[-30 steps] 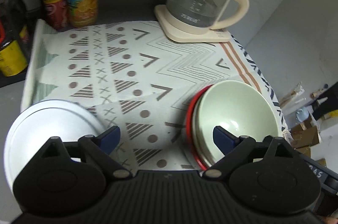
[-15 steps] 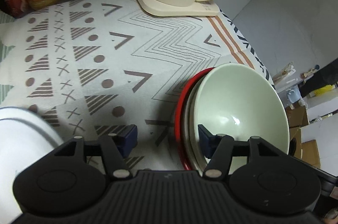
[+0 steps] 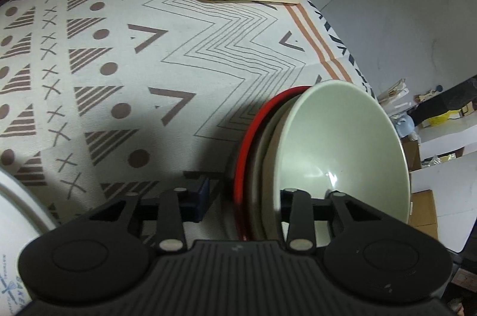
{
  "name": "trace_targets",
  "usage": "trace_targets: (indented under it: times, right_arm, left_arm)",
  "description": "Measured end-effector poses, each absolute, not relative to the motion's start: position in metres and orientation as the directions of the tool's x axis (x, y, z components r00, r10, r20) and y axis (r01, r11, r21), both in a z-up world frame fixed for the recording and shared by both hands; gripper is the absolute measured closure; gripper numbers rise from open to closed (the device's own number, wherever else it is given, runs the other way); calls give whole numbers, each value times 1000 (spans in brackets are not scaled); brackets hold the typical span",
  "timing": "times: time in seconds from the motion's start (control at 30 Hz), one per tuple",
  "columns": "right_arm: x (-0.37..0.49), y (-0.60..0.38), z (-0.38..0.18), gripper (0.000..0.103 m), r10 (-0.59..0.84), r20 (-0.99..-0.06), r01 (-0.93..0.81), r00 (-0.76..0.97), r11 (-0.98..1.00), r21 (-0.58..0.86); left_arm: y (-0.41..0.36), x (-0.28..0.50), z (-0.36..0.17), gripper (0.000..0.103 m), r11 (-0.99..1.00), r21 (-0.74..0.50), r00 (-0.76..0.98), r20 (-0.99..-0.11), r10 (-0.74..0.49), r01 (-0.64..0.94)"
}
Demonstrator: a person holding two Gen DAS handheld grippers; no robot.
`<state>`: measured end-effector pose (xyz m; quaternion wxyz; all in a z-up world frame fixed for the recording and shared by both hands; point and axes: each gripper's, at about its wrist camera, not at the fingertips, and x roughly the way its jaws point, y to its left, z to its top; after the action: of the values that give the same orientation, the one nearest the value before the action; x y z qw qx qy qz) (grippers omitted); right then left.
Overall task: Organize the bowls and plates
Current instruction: 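Close both grippers on the rim of the red-and-black bowl stack, then lift the bowl stack with both grippers and carry it over the plates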
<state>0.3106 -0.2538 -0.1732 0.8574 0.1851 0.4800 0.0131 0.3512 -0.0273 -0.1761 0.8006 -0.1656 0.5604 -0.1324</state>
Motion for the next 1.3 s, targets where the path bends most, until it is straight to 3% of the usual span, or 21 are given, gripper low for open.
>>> trace_targets:
  times: [0.03,0.17,1.3]
  right_arm:
    - [310,-253,-172,69,196,-819,149,540,935,322]
    - [308,-252,-170,74,201,-811,135,549,936,324]
    - [285,-201,-115,74,385,-715,-177,584,920,351]
  left_arm:
    - [-28,351,-176,76,906,-423,335,-850,-407,29]
    - [-32,348,-172,76,921,-386,347,-857,-380,54]
    - [28,269,-102,76,921,-366,535,-809,-244,-134]
